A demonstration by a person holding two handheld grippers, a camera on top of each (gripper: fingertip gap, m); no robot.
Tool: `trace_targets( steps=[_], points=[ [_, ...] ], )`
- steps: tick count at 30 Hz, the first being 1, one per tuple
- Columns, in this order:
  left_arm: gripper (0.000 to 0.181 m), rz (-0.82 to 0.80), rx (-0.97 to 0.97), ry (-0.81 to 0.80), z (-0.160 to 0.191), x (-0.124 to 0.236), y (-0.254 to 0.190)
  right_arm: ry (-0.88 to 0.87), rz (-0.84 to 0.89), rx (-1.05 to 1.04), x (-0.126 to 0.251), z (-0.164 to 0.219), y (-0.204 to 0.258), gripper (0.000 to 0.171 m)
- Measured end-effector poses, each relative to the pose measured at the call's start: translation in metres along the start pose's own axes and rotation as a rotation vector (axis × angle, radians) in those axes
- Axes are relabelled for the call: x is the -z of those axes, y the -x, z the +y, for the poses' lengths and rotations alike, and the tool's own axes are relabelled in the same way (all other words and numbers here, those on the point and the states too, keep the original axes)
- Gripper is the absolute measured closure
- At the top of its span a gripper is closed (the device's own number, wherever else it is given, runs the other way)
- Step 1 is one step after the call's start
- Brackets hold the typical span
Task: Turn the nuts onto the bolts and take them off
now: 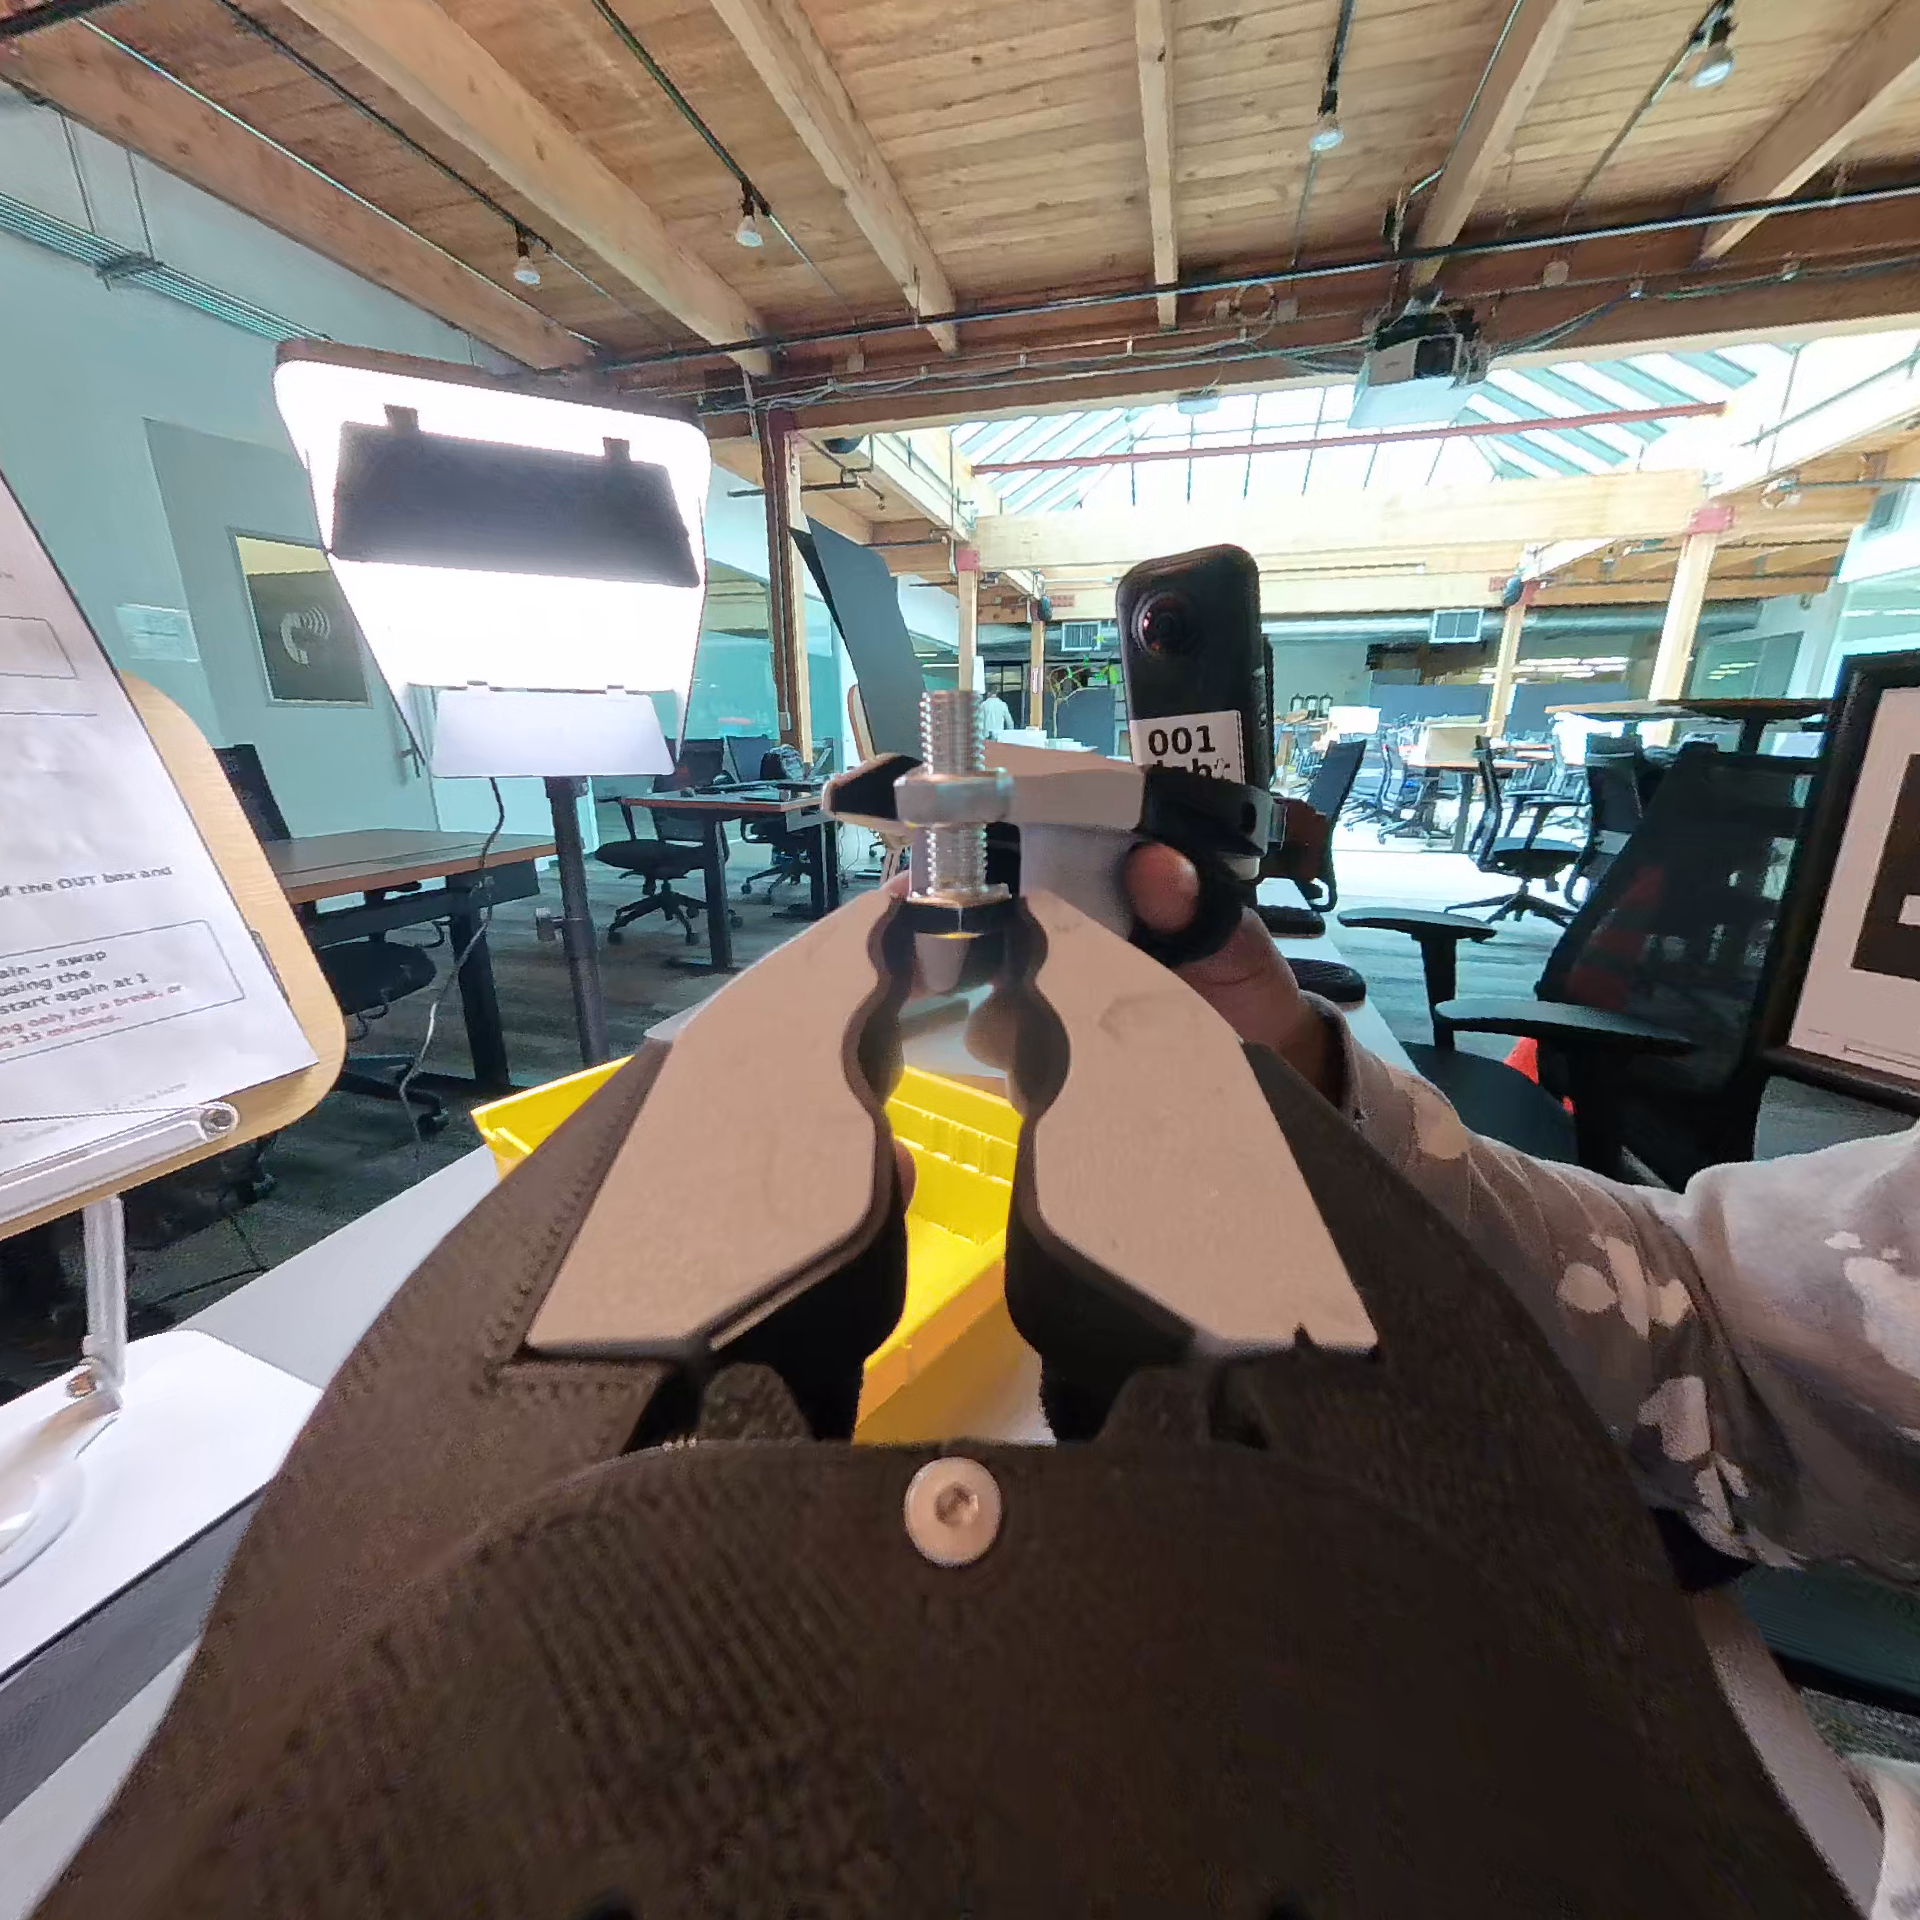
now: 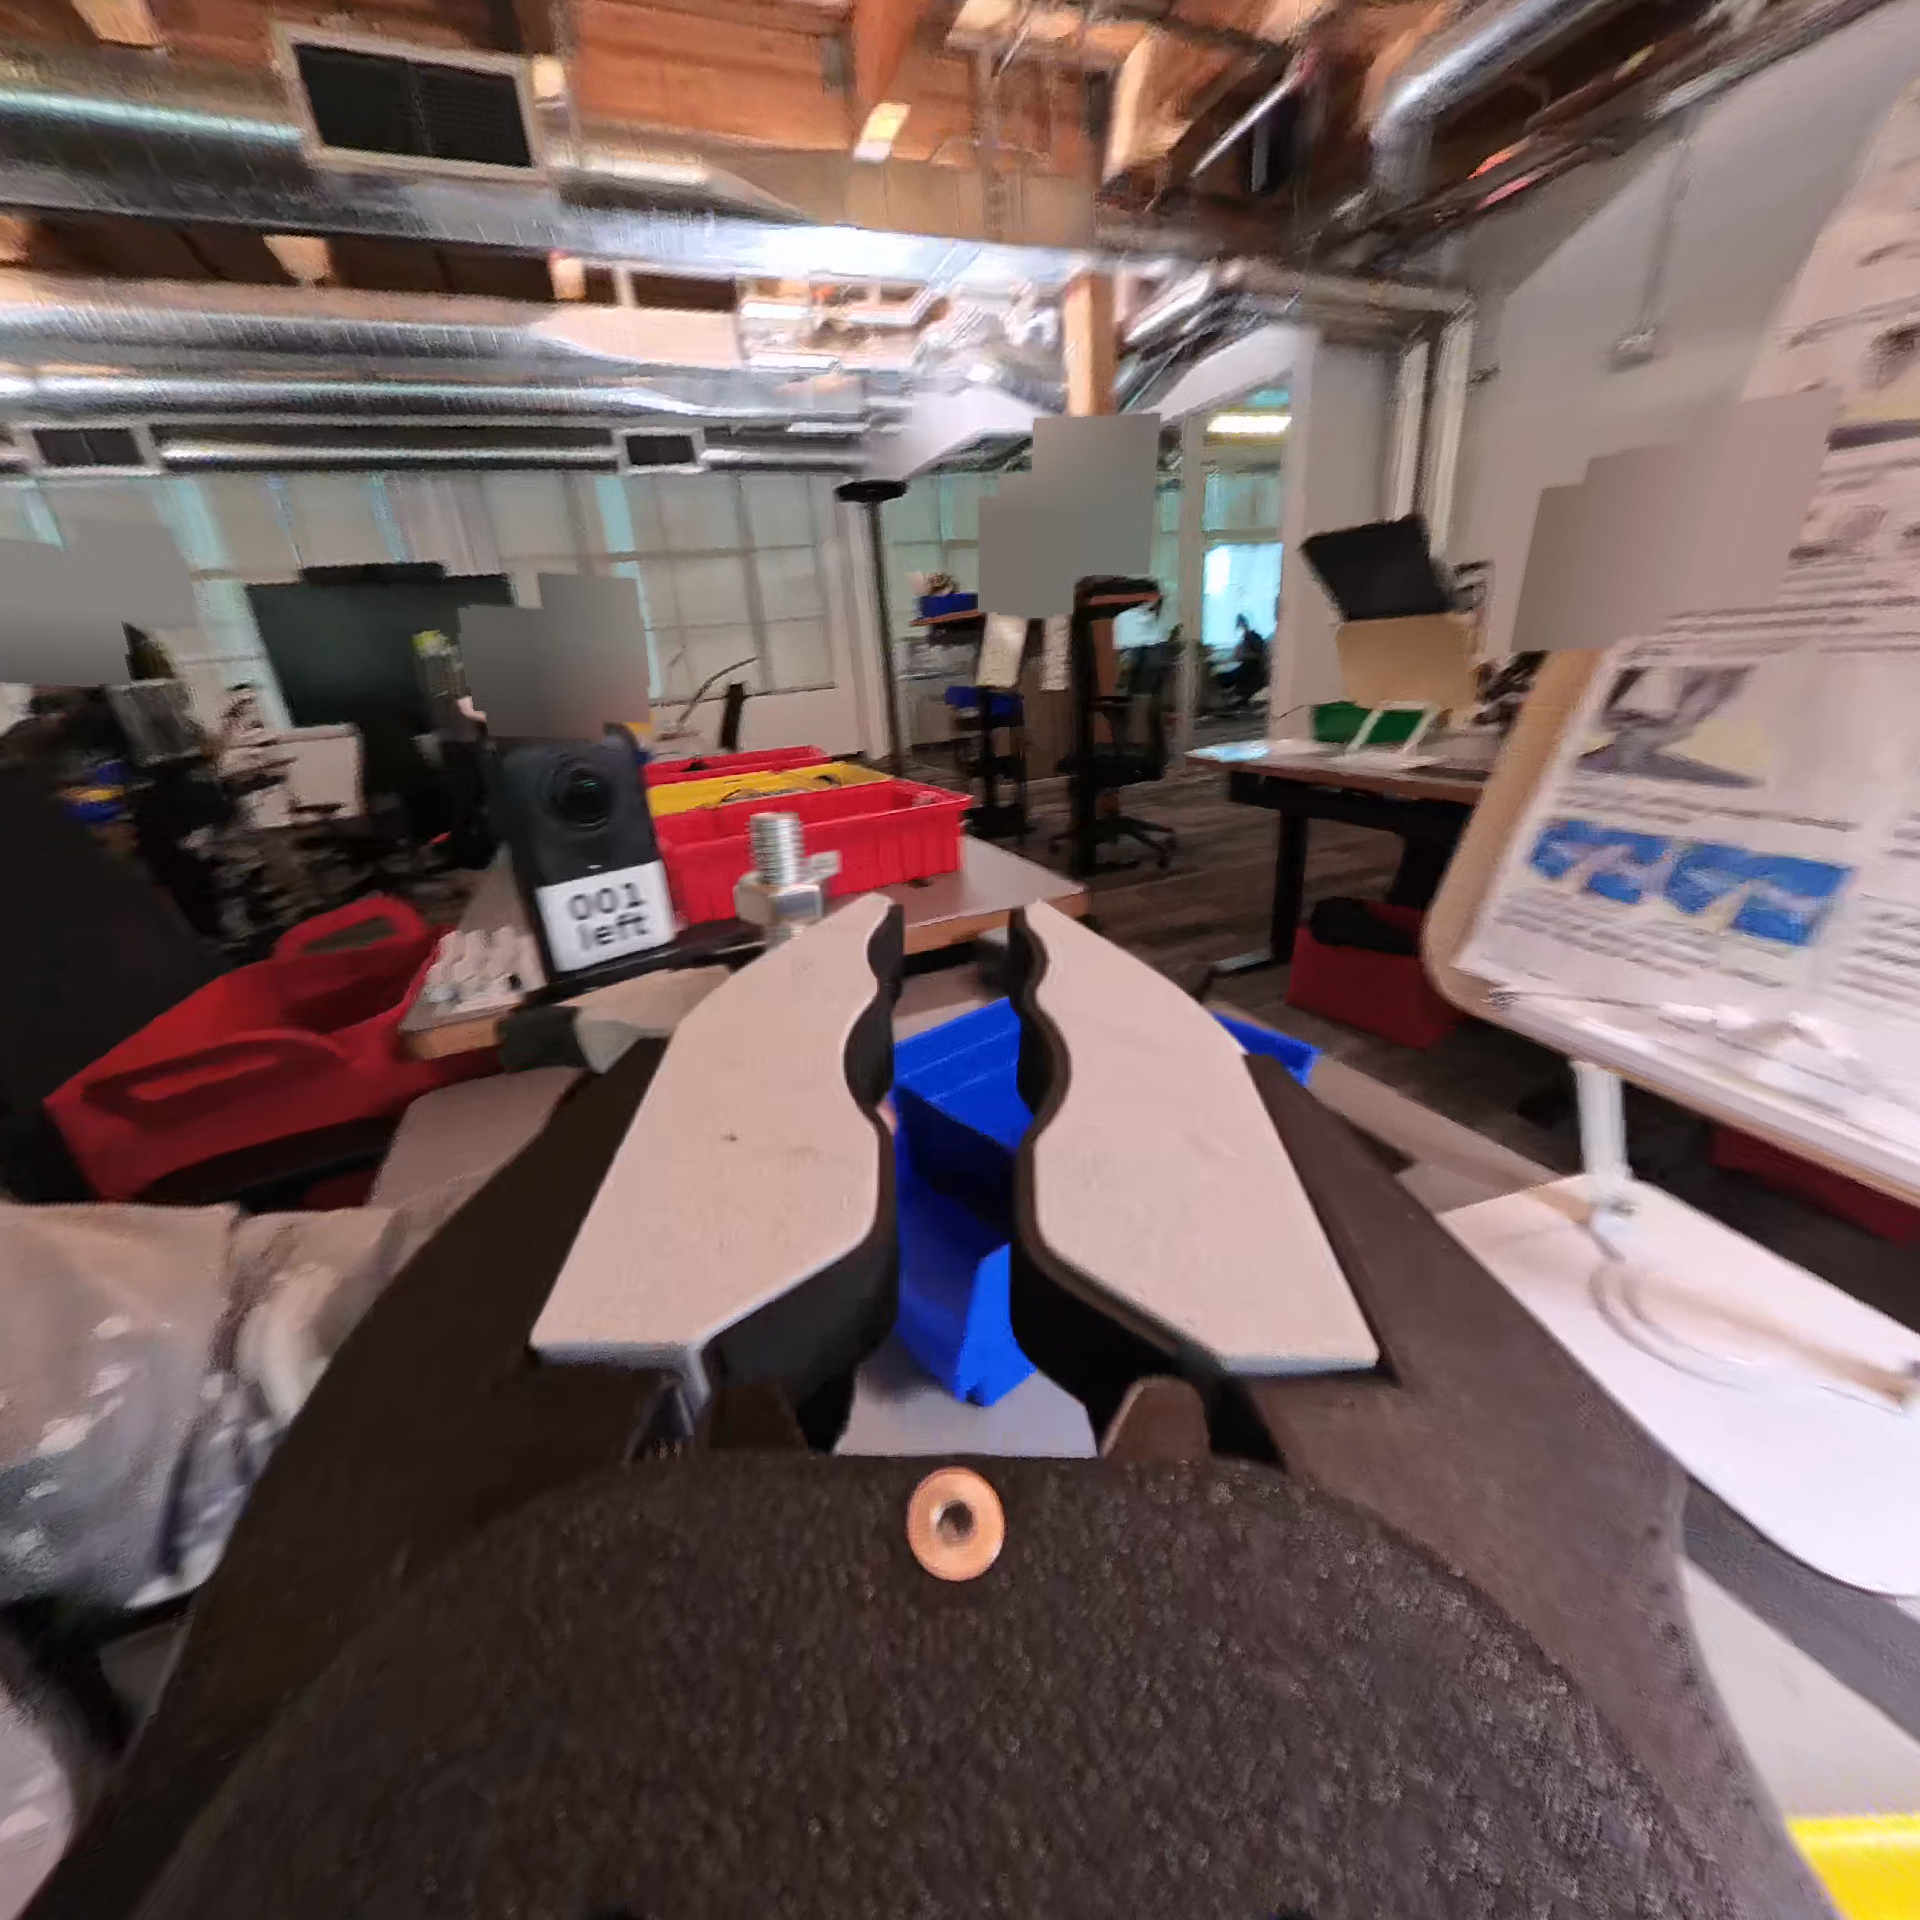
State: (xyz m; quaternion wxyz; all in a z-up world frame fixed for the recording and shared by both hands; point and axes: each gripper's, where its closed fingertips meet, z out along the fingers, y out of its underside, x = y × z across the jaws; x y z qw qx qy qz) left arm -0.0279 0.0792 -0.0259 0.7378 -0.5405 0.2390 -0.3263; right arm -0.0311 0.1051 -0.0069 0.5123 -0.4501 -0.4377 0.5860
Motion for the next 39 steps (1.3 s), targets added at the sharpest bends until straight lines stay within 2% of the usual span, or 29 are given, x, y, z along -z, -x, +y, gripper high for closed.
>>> trace_targets(
  steps=[2,4,7,12,14,17,24,25,27,32,36,37,38,39],
  points=[
    [0.163,-0.015,-0.025,0.002,-0.002,0.001,0.001,0.001,0.007,0.007,0.005,-0.002,-0.005,0.148],
    [0.163,-0.014,-0.019,0.008,-0.001,0.0,0.001,0.009,-0.042,0.0,0.003,-0.003,0.006,0.137],
    [0.163,-0.01,-0.019,0.025,0.005,-0.002,0.0,0.035,-0.086,0.025,-0.005,0.003,0.022,0.13],
    [0.163,-0.005,-0.015,0.024,0.005,-0.003,-0.002,0.037,-0.086,-0.002,-0.004,0.004,0.017,0.132],
    [0.163,0.01,0.008,-0.001,0.001,0.0,-0.001,0.005,-0.014,0.017,0.0,0.0,0.004,0.149],
    [0.163,-0.002,-0.015,0.002,-0.002,0.0,-0.001,0.011,-0.043,-0.003,0.002,-0.001,0.005,0.138],
    [0.163,0.025,-0.013,-0.025,-0.002,-0.001,-0.006,0.007,-0.097,-0.006,-0.005,0.001,0.021,0.133],
    [0.163,0.053,-0.009,-0.046,-0.006,0.001,-0.01,0.0,-0.048,-0.031,-0.002,-0.001,0.009,0.15],
    [0.163,0.05,-0.024,-0.057,-0.011,0.002,-0.012,-0.033,0.022,-0.017,0.006,-0.006,-0.009,0.154],
    [0.163,0.022,-0.018,-0.048,-0.005,0.001,-0.006,-0.006,-0.101,0.007,-0.002,-0.005,0.023,0.133],
    [0.163,0.028,-0.031,-0.047,-0.003,-0.002,-0.011,0.002,-0.11,0.015,-0.007,-0.001,0.029,0.131],
    [0.163,0.032,-0.02,-0.055,-0.004,-0.001,-0.01,0.002,-0.118,-0.01,-0.005,-0.002,0.026,0.132],
    [0.163,0.052,-0.008,-0.077,-0.008,0.002,-0.01,-0.006,-0.077,-0.038,-0.002,-0.004,0.017,0.148],
    [0.163,0.047,-0.007,-0.083,-0.01,0.003,-0.009,-0.036,-0.032,-0.031,0.002,-0.008,0.006,0.151]
  ],
)
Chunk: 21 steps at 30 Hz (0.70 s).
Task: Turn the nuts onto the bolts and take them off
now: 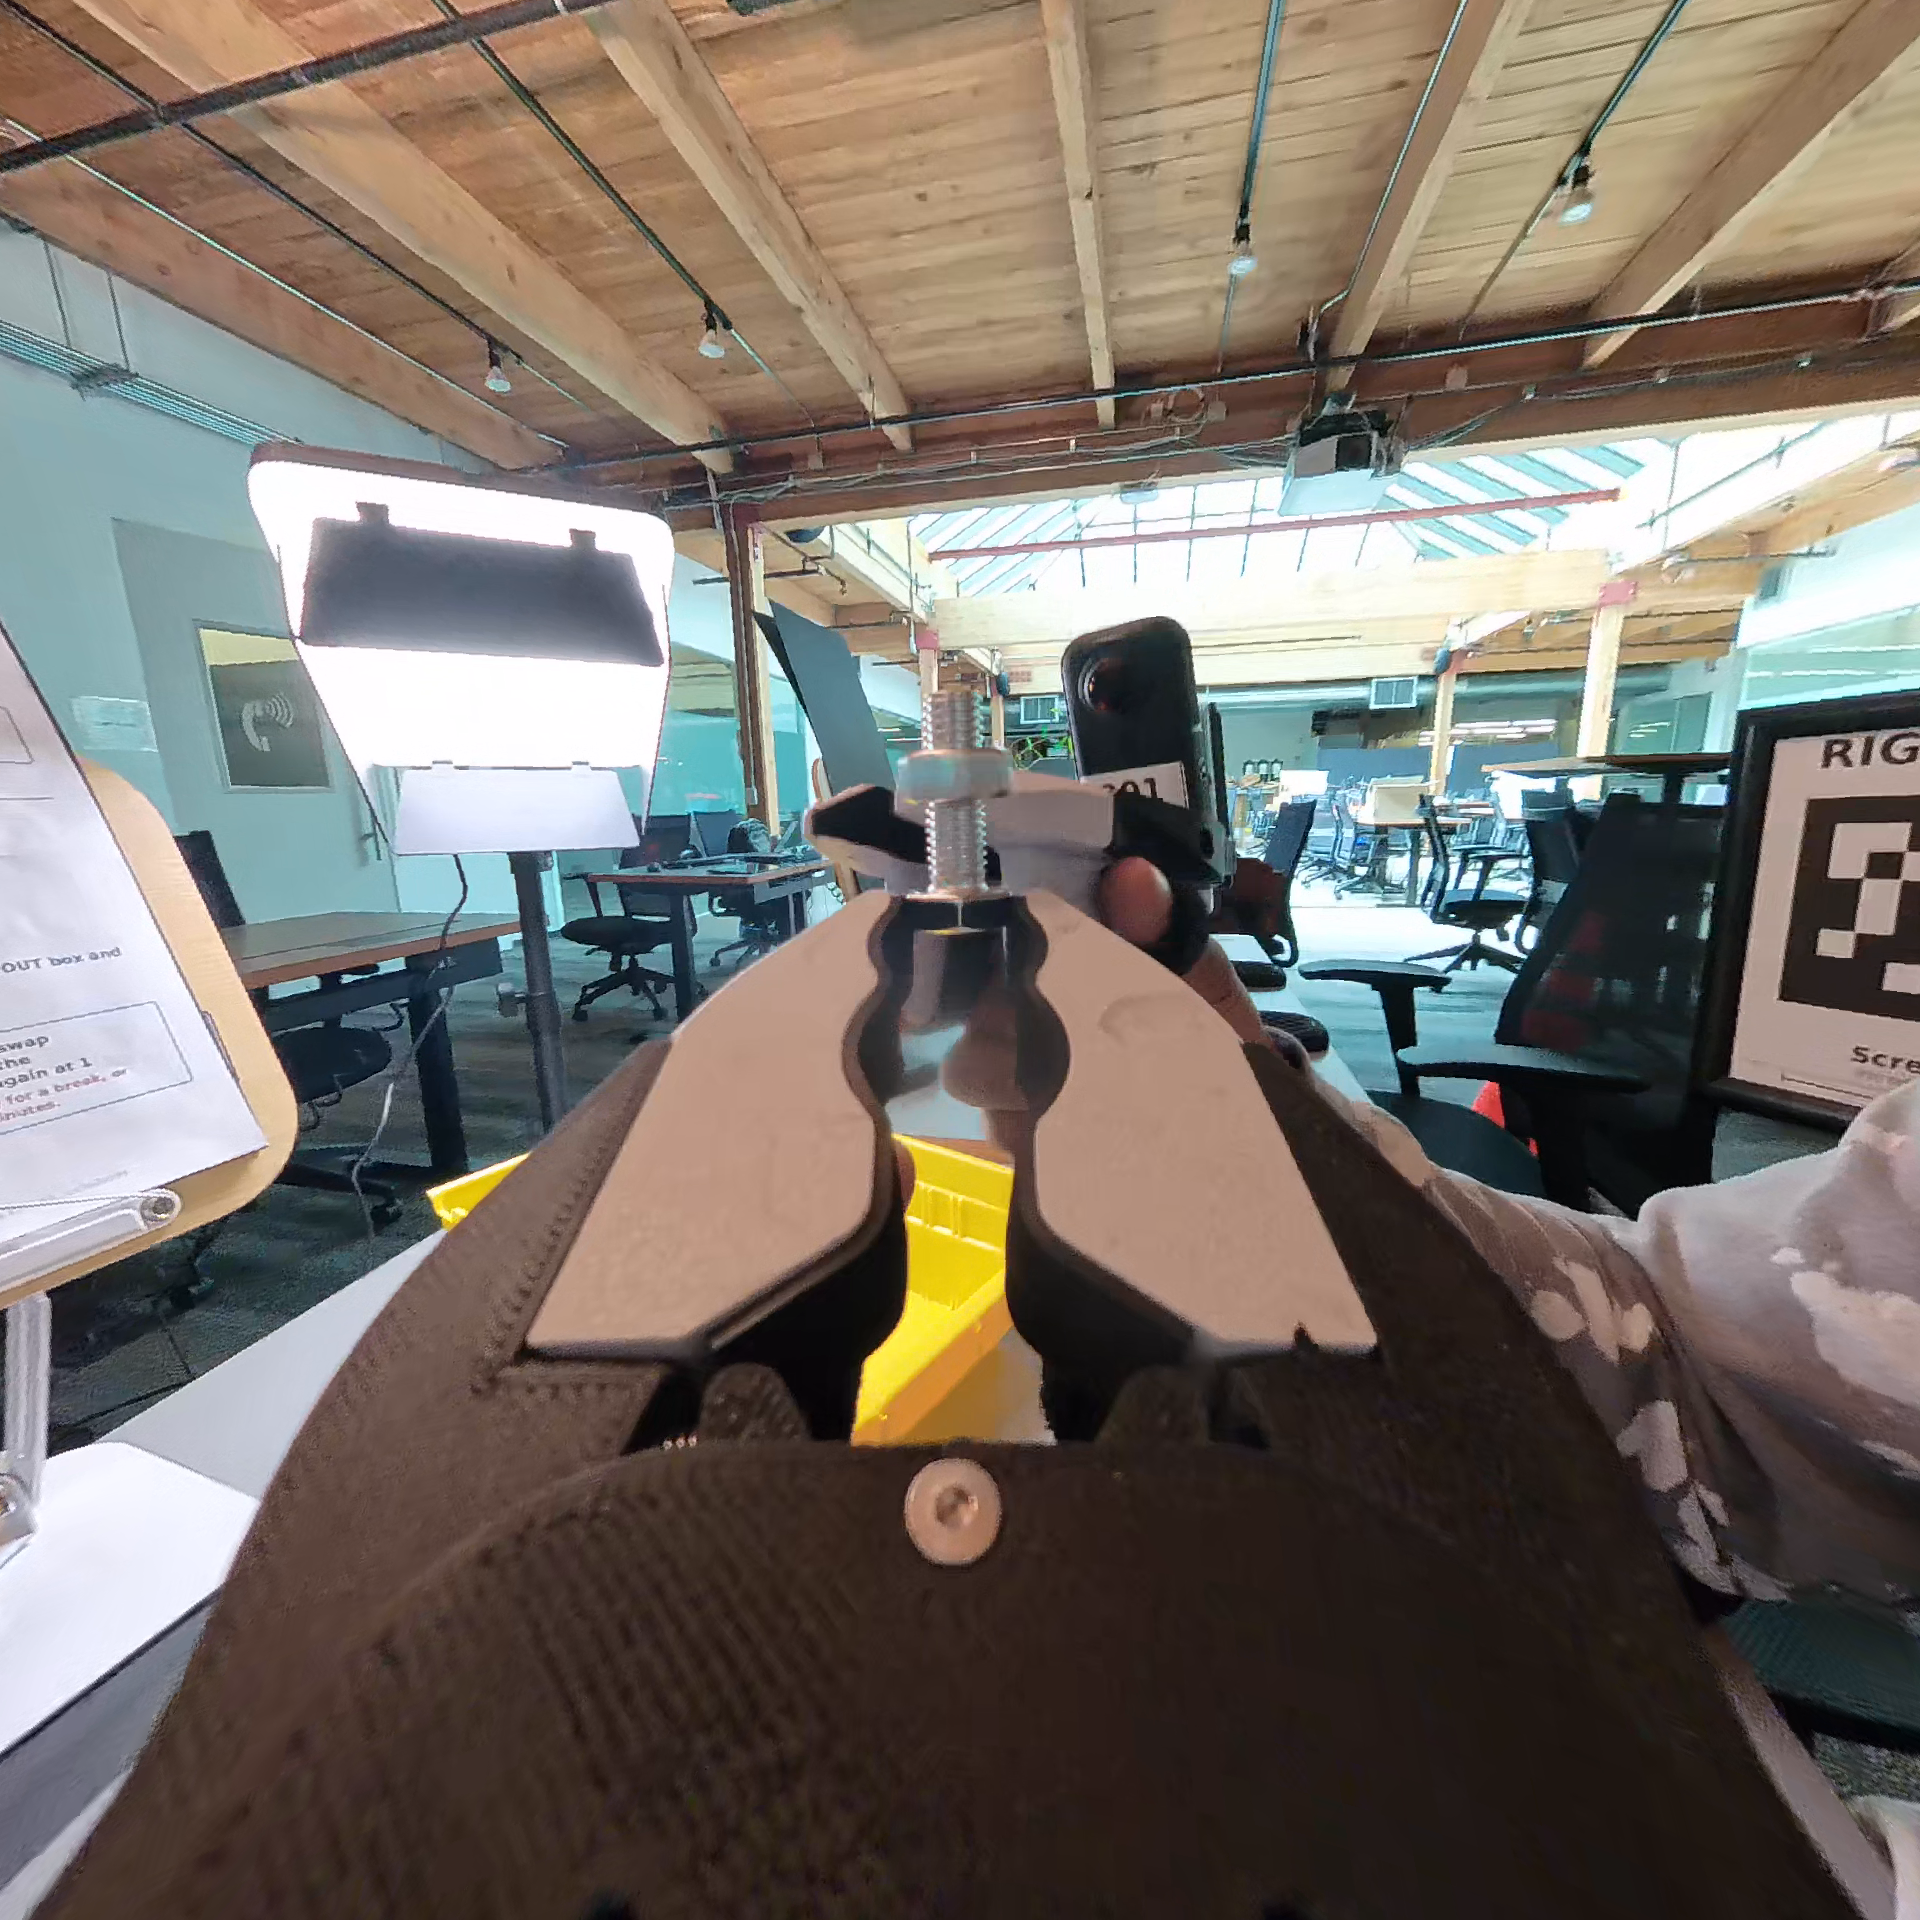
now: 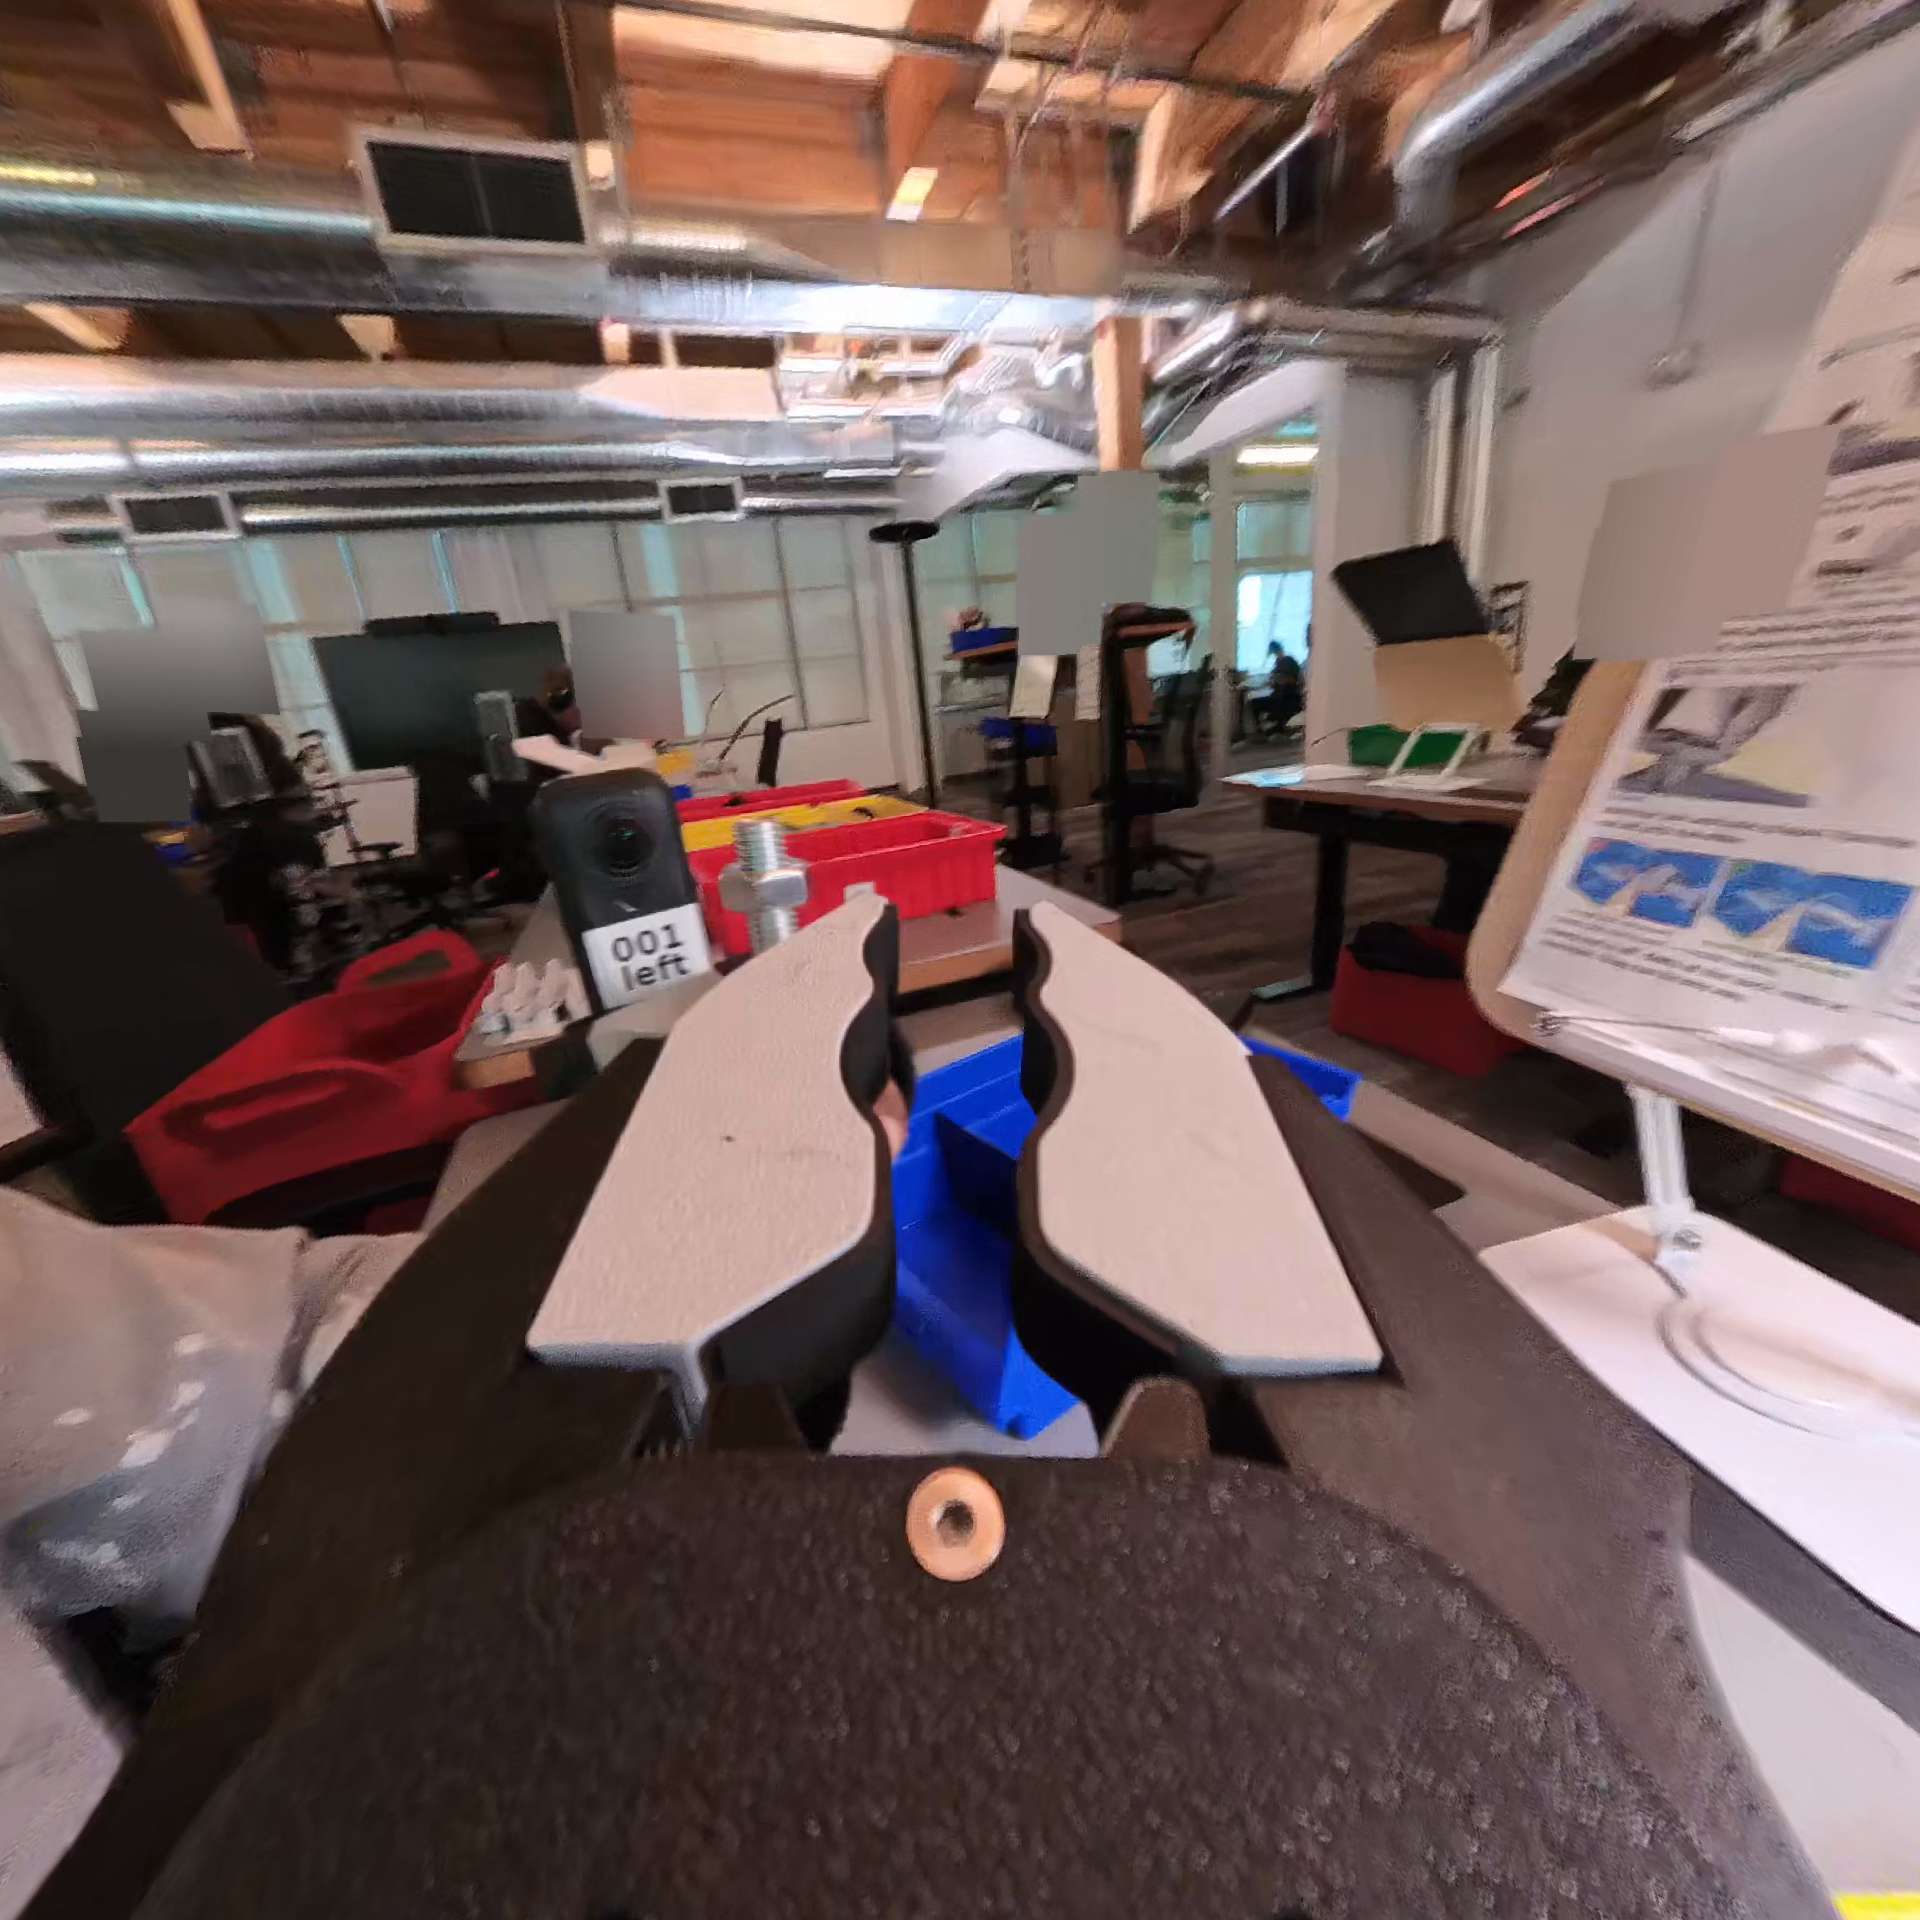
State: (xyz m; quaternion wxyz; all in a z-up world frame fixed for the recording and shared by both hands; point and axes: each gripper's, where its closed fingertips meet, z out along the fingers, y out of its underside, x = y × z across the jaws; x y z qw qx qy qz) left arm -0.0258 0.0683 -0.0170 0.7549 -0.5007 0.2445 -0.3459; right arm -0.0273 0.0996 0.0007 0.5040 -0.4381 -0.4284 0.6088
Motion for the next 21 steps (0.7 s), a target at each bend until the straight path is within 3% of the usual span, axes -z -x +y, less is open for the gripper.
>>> trace_targets(
  steps=[6,10,11,14,21],
  points=[
    [0.163,-0.018,-0.018,0.028,0.006,-0.002,0.002,0.017,-0.089,0.027,-0.006,0.002,0.023,0.133],
    [0.163,-0.006,-0.026,0.033,0.007,-0.004,-0.003,0.027,-0.075,0.037,-0.009,0.005,0.024,0.131],
    [0.163,-0.007,-0.018,0.03,0.007,-0.004,-0.002,0.028,-0.078,0.023,-0.007,0.004,0.021,0.131],
    [0.163,0.003,-0.017,0.011,0.001,-0.001,-0.002,-0.03,0.013,0.016,0.002,-0.006,0.001,0.153],
    [0.163,-0.003,-0.02,0.017,0.007,-0.004,-0.003,0.029,-0.087,0.027,-0.009,0.003,0.028,0.13]
  ],
)
